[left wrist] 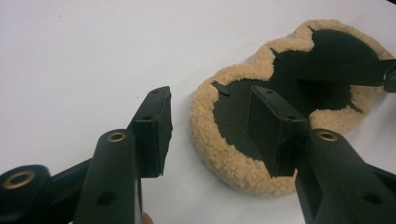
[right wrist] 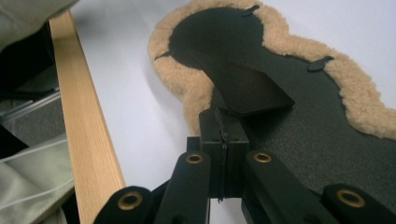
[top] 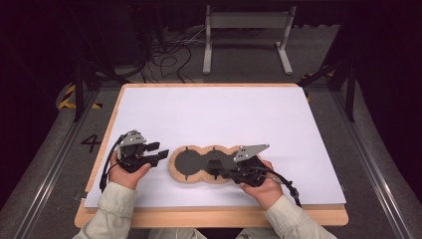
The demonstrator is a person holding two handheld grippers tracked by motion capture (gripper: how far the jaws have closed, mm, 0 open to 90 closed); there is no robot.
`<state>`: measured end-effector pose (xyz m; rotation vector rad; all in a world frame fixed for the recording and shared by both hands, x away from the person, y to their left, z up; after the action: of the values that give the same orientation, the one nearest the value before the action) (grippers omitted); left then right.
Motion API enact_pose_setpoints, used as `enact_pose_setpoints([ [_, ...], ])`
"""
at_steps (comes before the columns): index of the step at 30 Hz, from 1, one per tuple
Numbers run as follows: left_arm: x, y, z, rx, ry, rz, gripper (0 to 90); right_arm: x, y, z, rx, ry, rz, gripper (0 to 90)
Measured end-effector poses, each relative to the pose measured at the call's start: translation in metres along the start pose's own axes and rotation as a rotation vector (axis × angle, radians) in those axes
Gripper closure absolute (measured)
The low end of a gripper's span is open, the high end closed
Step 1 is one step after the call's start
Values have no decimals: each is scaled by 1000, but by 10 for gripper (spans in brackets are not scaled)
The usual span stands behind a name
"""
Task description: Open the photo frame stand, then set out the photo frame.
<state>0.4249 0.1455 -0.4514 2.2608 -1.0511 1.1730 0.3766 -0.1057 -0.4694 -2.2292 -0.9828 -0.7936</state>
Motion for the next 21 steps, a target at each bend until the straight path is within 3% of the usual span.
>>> enact_pose_setpoints([
  [3,0,1,0,0,-2,-2,479,-2,0,-4,-27,-19,-26,851],
  [7,-2,2,2,1,-15,-10,423,-3,0,-14,-34,-34,-22,807],
  [13,-6,2,3,8,-26,-35,361,1,7,-30,-85,-13,-24,718],
  [21,-13,5,2,11,-70,-124,294,3,23,-51,-156,7,27,634],
])
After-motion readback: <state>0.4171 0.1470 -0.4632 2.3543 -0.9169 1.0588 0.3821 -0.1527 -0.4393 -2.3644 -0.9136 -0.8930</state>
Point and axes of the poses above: each handheld gripper's, and its own axes: z roughly forward along the jaws, x roughly out of its top, y roughly to its right, the point moved 8 cm from there along z, roughly forward along the jaws, and after that the axes turned 10 degrees about z, right-handed, at the moved point
